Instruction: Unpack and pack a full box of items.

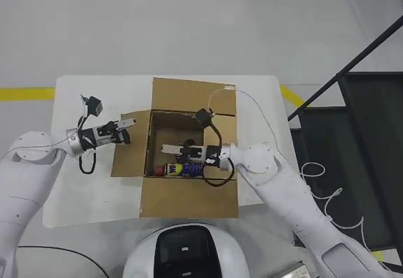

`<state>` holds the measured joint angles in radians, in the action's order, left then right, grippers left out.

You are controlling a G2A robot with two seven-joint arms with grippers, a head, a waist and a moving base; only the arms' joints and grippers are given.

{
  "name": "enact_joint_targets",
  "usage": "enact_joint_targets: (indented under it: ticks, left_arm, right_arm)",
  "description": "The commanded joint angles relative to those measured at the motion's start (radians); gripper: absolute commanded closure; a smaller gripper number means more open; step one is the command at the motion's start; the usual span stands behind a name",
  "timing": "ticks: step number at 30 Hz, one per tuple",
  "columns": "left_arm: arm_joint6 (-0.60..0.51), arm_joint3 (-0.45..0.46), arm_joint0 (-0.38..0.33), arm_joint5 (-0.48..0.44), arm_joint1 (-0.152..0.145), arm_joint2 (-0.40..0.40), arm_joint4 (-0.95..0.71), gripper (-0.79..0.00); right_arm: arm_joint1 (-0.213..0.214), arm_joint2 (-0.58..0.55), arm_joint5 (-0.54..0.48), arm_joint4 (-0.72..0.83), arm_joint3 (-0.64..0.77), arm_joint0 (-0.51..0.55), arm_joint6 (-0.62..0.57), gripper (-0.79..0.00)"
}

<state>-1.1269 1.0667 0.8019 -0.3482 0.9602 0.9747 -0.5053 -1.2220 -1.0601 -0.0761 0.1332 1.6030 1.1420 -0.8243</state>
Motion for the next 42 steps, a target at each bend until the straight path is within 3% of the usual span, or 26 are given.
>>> enact_joint_targets:
  ticks: [1,8,16,29,35,42]
  left_arm:
    - [-0.017,0.027,0.011,0.0,0.001,-0.005,0.002,-0.785]
    - [-0.07,0.078,0.041,0.016,0.002,-0.021,0.041,-0.785]
    - [-0.113,0.125,0.059,0.026,0.006,-0.02,0.019,-0.785]
    - [-0.07,0.097,-0.01,0.046,0.051,-0.09,0.03,-0.785]
    - [-0.116,0.114,-0.021,0.027,0.037,-0.026,0.013,-0.785]
    - [-0.117,0.242,-0.03,0.06,0.022,0.03,0.049,-0.785]
  right_arm:
    - [0.012,-0.047,0.002,-0.003,0.043,0.046,-0.006,-0.785]
    - [0.039,-0.188,-0.008,0.045,0.1,0.153,0.0,-0.785]
    - [0.051,-0.266,-0.02,0.092,0.107,0.206,0.031,-0.785]
    - [0.057,-0.293,-0.031,0.149,0.049,0.199,0.024,-0.785]
    - [0.068,-0.319,-0.057,0.186,0.055,0.222,-0.075,-0.785]
    - [0.086,-0.403,-0.058,0.218,0.068,0.276,-0.138,-0.785]
